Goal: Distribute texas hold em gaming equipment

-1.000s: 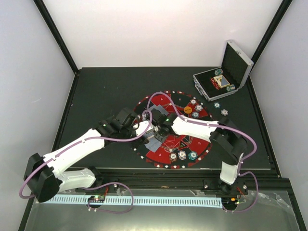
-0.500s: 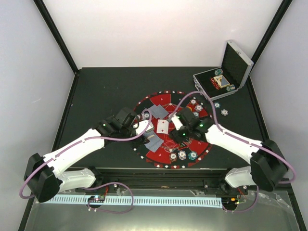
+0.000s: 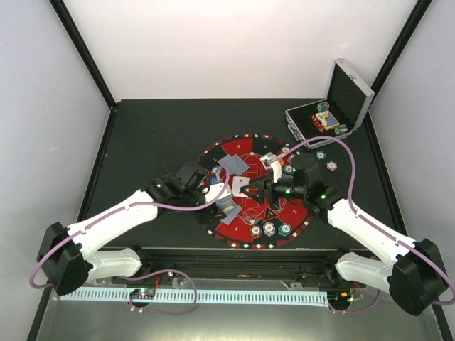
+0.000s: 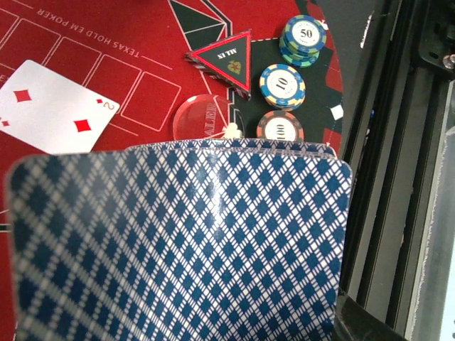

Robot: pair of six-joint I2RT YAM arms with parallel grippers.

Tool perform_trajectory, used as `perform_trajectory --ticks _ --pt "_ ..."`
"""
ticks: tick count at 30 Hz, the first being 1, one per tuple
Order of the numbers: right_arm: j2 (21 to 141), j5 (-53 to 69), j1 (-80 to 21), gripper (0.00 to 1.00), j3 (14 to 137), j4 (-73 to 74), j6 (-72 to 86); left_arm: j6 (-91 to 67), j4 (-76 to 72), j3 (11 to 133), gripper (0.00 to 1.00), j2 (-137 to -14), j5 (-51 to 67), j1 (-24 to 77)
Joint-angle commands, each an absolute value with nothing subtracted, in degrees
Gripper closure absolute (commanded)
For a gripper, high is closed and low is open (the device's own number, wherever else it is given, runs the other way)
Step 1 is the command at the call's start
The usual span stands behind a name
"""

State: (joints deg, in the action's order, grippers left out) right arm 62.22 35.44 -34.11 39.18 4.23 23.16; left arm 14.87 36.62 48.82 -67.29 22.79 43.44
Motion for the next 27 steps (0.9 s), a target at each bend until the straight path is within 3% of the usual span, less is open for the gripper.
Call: perform_trajectory --ticks 1,18,27 --pt "64.3 45.5 -35.6 0.35 38.7 -4.5 26.4 15.9 35.7 50.0 0.60 -67.6 24.9 44.4" --pt "81.3 52.3 -40.4 0.36 45.7 -4.3 23.2 16.0 36.4 50.5 0.60 -68.1 24.7 44.7" --pt "85.3 50.2 -40.5 0.39 51.4 7.3 15.8 16.0 36.4 50.6 0.60 -68.0 24.7 44.7"
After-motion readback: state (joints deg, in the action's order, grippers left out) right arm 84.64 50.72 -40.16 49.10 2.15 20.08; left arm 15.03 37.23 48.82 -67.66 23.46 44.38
